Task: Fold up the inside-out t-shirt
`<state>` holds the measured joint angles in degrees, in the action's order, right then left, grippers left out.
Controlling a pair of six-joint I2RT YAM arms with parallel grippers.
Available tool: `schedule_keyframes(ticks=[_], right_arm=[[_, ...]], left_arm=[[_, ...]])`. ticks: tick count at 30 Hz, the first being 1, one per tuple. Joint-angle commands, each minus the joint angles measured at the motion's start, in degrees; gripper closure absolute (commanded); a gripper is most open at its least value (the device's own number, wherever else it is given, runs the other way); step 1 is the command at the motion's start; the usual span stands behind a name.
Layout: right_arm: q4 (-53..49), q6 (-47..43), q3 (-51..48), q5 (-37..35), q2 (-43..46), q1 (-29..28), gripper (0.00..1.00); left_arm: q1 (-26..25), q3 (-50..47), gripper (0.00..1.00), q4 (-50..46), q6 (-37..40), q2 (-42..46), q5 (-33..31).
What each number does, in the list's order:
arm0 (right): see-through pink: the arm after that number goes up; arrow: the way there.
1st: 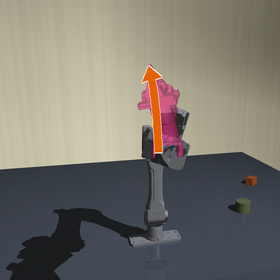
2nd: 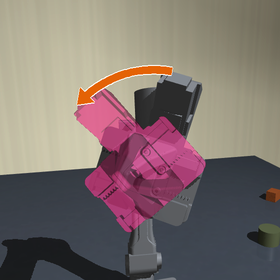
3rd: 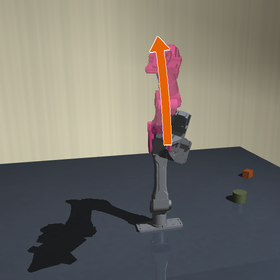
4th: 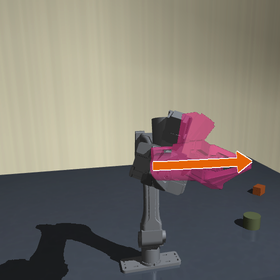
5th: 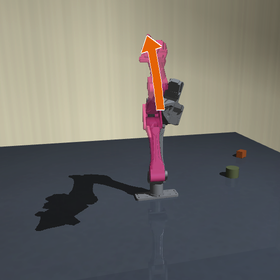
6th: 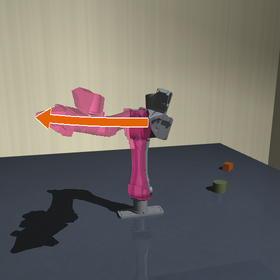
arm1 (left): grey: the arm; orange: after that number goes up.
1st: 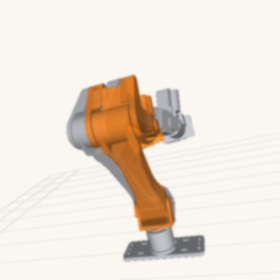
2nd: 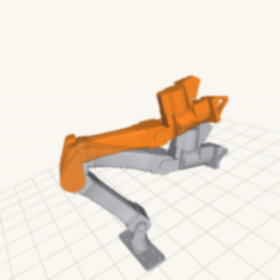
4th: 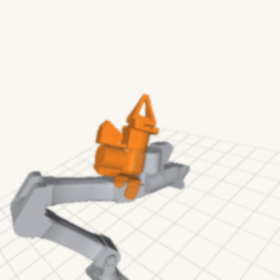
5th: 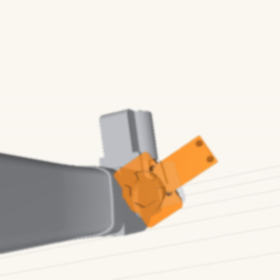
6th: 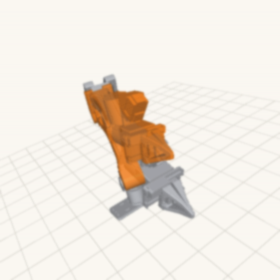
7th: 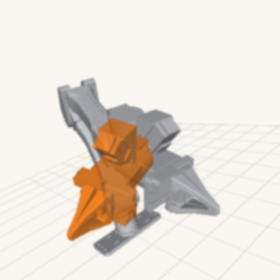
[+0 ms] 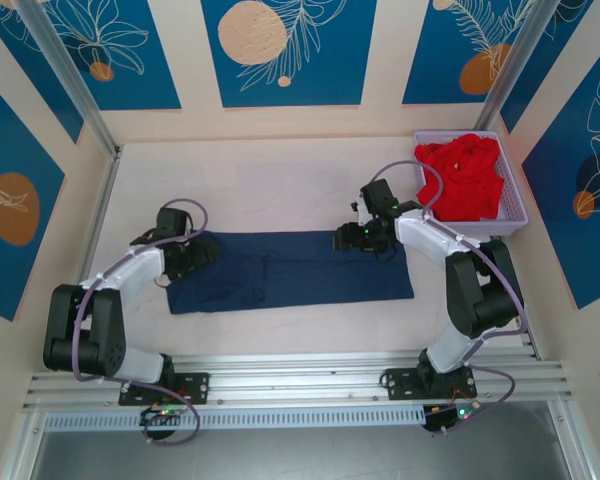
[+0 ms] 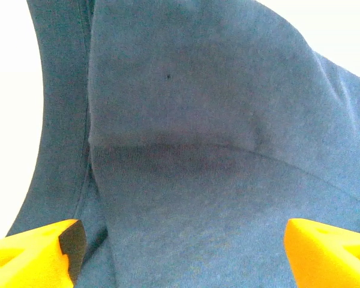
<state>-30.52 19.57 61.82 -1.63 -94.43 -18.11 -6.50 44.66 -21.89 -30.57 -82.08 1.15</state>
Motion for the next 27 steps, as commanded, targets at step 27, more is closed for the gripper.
schedule_keyframes(ticks=[27], right_arm=[[4.5, 5.6, -4.6, 7.7, 4.0, 2.3, 0.28]], left_arm=[[1.7, 8.6, 0.03, -5.8, 14.9, -14.4, 8.7]])
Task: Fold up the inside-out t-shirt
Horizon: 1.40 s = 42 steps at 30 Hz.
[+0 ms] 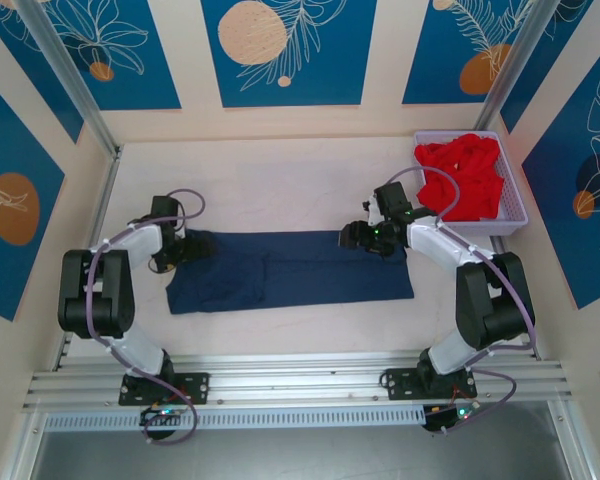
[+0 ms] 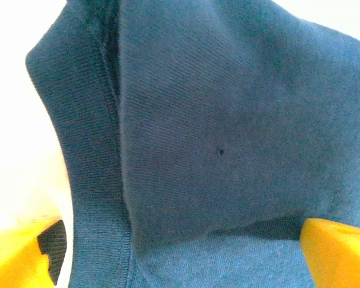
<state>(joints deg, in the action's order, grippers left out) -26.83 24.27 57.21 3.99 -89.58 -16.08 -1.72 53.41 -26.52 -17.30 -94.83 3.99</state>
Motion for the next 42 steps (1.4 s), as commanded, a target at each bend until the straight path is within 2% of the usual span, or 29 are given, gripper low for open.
schedule_keyframes(ticks=[1, 8, 17, 23, 28, 29, 32, 35, 38, 42], right_arm=[[0.9, 1.1, -0.2, 2.4, -0.9, 0.3, 0.28], [2.1, 1.8, -0.7, 4.4, -1.9, 0.9, 0.28], [2.2, 2.1, -0.3, 5.1, -2.3, 0.7, 0.28], [2.1, 2.1, -0.1, 4.7, -2.5, 0.6, 0.28], [1.0, 1.5, 0.2, 3.4, -1.9, 0.8, 0.28], [0.5, 1.1, 0.4, 2.9, -1.8, 1.0, 0.28], [-2.4, 0.4, 1.0, -1.4, -0.6, 2.6, 0.28], [-5.2, 1.0, 1.5, -5.0, -0.8, 6.2, 0.29], [-6.6, 0.6, 2.8, -9.8, -3.1, 7.2, 0.30], [-5.4, 1.1, 4.7, -7.5, -7.4, 7.1, 0.33]], left_arm=[[-4.0, -0.6, 0.05, -0.8, 1.7, -1.3, 6.0], [-9.2, -2.5, 0.18, 0.9, 2.2, 0.4, 7.1], [-9.7, -4.2, 0.52, 2.2, 1.7, 0.6, 8.2], [-9.8, -6.3, 0.75, 4.7, 0.0, 0.9, 13.3], [-9.7, -7.7, 0.93, 6.7, -1.2, 0.6, 14.6], [-9.5, -7.9, 1.00, 7.2, -1.7, 0.7, 14.7], [-8.0, -8.2, 1.00, 7.5, -3.1, 2.4, 13.7], [-5.5, -8.2, 1.00, 5.6, -4.6, 5.9, 9.0], [-2.8, -6.9, 1.00, 2.9, -5.7, 7.7, 4.8], [-0.4, -4.3, 1.00, -0.3, -5.8, 7.8, 0.0]])
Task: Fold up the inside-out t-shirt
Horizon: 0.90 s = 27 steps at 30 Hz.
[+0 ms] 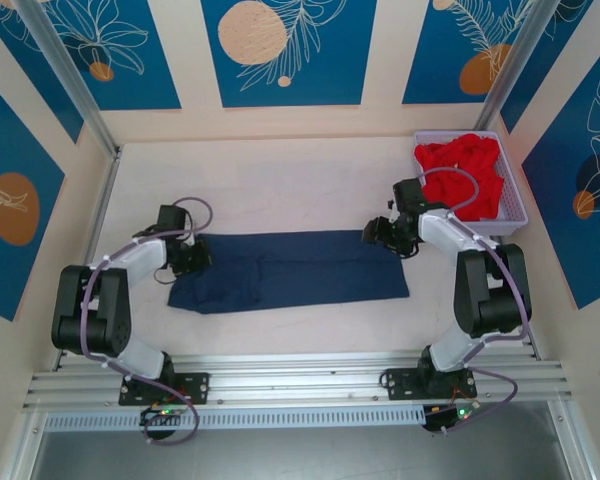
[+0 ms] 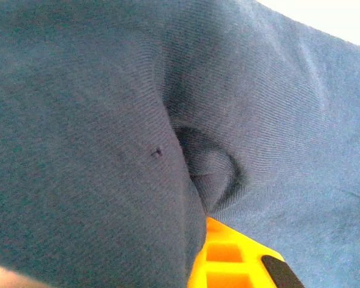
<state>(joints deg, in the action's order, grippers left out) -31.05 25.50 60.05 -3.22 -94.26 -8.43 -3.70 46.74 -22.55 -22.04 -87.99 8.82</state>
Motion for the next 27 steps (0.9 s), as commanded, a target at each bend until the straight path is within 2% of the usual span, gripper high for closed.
schedule_keyframes(ticks=[1, 6, 11, 15, 18, 22, 27], right_arm=[[-0.9, 0.1, 2.5, 0.6, -3.9, -0.9, 0.33], [0.5, -0.5, 4.6, 3.3, -6.5, -4.7, 0.36], [0.4, -0.6, 6.6, 2.2, -6.8, -9.5, 0.36], [-0.5, -1.4, 8.4, -0.1, -7.1, -12.9, 0.33], [-0.2, -2.3, 9.7, 0.7, -7.5, -14.3, 0.32], [1.5, -2.7, 11.1, 5.0, -9.5, -15.5, 0.37], [2.1, -3.0, 12.5, 7.0, -12.3, -17.7, 0.45]], left_arm=[[2.1, 3.3, 1.00, -5.2, -0.7, 0.9, -6.3], [4.9, 7.9, 1.00, -9.1, 1.0, -0.6, -10.5], [6.9, 14.0, 1.00, -13.6, 4.5, -4.5, -18.5], [7.9, 20.5, 1.00, -17.4, 7.7, -9.2, -25.4], [8.7, 24.7, 1.00, -19.6, 9.5, -12.9, -29.7], [9.2, 27.2, 1.00, -20.0, 11.0, -15.7, -32.4], [10.3, 31.9, 1.00, -22.2, 13.5, -18.7, -37.5]])
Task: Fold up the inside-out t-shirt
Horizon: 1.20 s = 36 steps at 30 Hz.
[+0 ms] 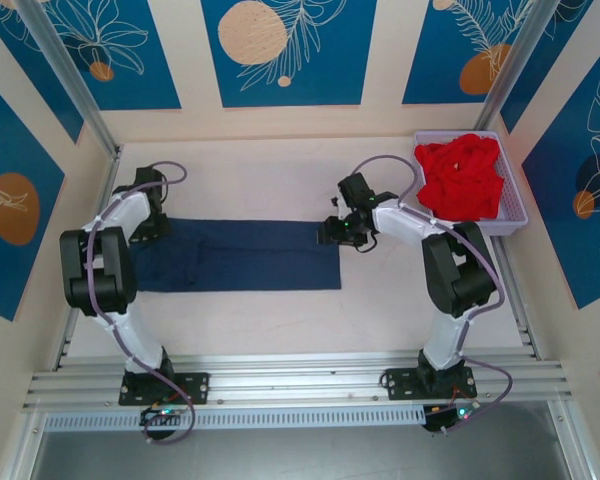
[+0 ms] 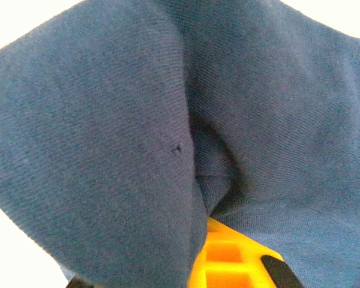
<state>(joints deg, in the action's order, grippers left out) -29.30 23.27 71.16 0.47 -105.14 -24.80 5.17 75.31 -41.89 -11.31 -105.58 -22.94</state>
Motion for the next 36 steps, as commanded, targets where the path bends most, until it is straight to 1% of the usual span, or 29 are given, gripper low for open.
schedule_keyframes(ticks=[1, 4, 10, 12, 15, 19, 23, 25, 27, 29, 32, 36], right_arm=[[0.5, -0.7, 1.8, 3.5, -1.8, -1.6, 0.45], [1.0, -0.9, 3.0, 3.9, -3.6, -2.3, 0.49], [0.9, -0.8, 5.1, 4.8, -8.4, -2.7, 0.57], [0.0, -0.6, 5.7, 4.4, -9.9, -2.7, 0.61], [-1.6, -0.2, 5.8, 3.2, -11.3, -2.4, 0.65], [-2.0, -0.2, 4.9, 3.2, -11.5, -2.0, 0.66], [-2.1, -0.3, 4.5, 3.6, -10.9, -2.0, 0.66], [-1.9, -0.4, 4.1, 4.0, -10.7, -2.1, 0.66], [-1.8, -0.5, 4.0, 4.3, -10.6, -2.1, 0.66], [-1.5, -0.6, 3.9, 4.4, -10.5, -2.1, 0.66], [-1.0, -0.7, 3.6, 4.7, -10.4, -2.1, 0.66], [-0.6, -1.1, 3.5, 5.1, -10.1, -2.1, 0.67]], left_arm=[[1.6, 4.1, 1.00, -3.0, 3.3, -1.6, -6.6], [1.6, 6.0, 1.00, -3.6, 3.9, -2.5, -6.7], [1.6, 5.1, 1.00, -2.7, 2.8, -1.9, -2.4], [1.5, 5.2, 1.00, -3.1, 2.4, -2.0, -1.8], [1.3, 5.3, 1.00, -4.2, 2.0, -1.0, 0.5], [1.1, 4.6, 1.00, -5.7, 1.2, 2.3, 4.0], [0.9, 4.5, 1.00, -8.6, 1.1, 5.3, 5.1], [0.2, 4.4, 1.00, -10.2, 0.6, 7.1, 6.6], [-1.4, 3.8, 1.00, -11.2, 0.0, 9.0, 9.1], [-4.1, 3.5, 1.00, -12.3, -1.8, 10.6, 9.8], [-9.4, 3.7, 1.00, -13.3, -5.0, 11.8, 14.4], [-16.8, 6.5, 1.00, -14.3, -10.1, 11.0, 19.0]])
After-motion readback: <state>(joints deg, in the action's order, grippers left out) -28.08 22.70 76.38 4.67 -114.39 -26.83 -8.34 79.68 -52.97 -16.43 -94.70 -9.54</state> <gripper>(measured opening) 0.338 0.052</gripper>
